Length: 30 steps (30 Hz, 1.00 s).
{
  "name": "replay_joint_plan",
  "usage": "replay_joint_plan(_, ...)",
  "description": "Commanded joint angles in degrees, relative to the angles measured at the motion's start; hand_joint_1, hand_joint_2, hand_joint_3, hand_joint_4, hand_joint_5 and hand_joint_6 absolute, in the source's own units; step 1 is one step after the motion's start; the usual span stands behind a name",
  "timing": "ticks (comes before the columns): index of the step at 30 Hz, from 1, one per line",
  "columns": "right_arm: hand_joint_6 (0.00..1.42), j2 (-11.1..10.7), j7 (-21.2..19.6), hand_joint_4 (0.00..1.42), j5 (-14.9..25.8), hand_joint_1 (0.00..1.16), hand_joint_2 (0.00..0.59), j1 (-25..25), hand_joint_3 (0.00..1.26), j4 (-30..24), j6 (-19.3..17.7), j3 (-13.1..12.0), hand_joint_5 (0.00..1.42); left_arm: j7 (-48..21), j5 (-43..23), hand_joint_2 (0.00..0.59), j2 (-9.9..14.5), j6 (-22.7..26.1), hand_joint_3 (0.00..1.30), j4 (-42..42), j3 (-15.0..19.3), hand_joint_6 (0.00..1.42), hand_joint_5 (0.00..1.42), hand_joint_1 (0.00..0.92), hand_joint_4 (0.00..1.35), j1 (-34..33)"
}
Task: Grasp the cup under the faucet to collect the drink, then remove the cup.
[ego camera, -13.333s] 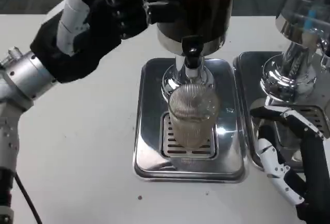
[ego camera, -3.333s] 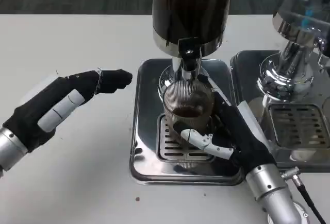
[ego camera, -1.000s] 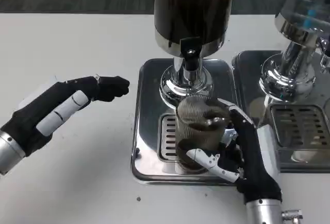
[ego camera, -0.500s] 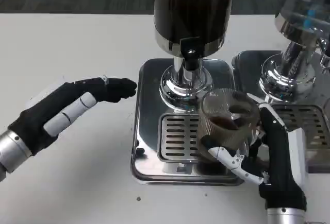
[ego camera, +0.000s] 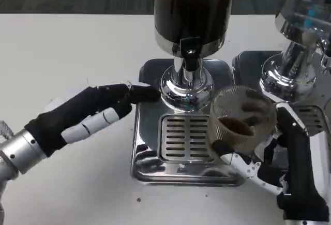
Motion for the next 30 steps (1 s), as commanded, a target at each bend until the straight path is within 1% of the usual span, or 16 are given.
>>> replay_joint_plan(1,1.30,-0.3,1.5,0.81,0.9,0.78,0.203,2.4,0.66,-5.4,-0.6,-1.3,0.98,0.9,1.1,0.213,-0.3,-2.2,0.33,-3.6,-1.4,0.23,0.23,0.000,0.28,2.3)
replay_joint_plan(6,1.30,-0.2,3.9,0.82,1.6,0.78,0.203,4.7,0.67,-9.4,-0.6,-2.1,0.99,2.0,1.5,0.214,0.3,-3.9,0.32,-7.0,-2.3,0.23,0.23,0.000,0.27,3.8)
replay_joint_plan(13,1.30,-0.4,7.5,0.82,2.8,0.78,0.197,7.9,0.67,-14.5,-0.4,-2.8,1.00,2.7,1.0,0.215,1.6,-5.3,0.31,-12.8,-2.5,0.23,0.22,0.000,0.27,6.9)
replay_joint_plan(22,1.30,-0.2,10.7,0.82,4.0,0.78,0.195,11.8,0.68,-18.4,-0.7,-3.4,1.00,3.3,0.0,0.215,3.4,-5.5,0.31,-19.1,-2.3,0.23,0.22,0.000,0.27,11.2)
replay_joint_plan(30,1.30,0.3,12.5,0.82,4.1,0.78,0.199,14.9,0.68,-20.5,-1.5,-3.2,1.00,4.4,-0.1,0.214,4.2,-5.7,0.31,-22.7,-2.2,0.23,0.22,0.000,0.27,13.5)
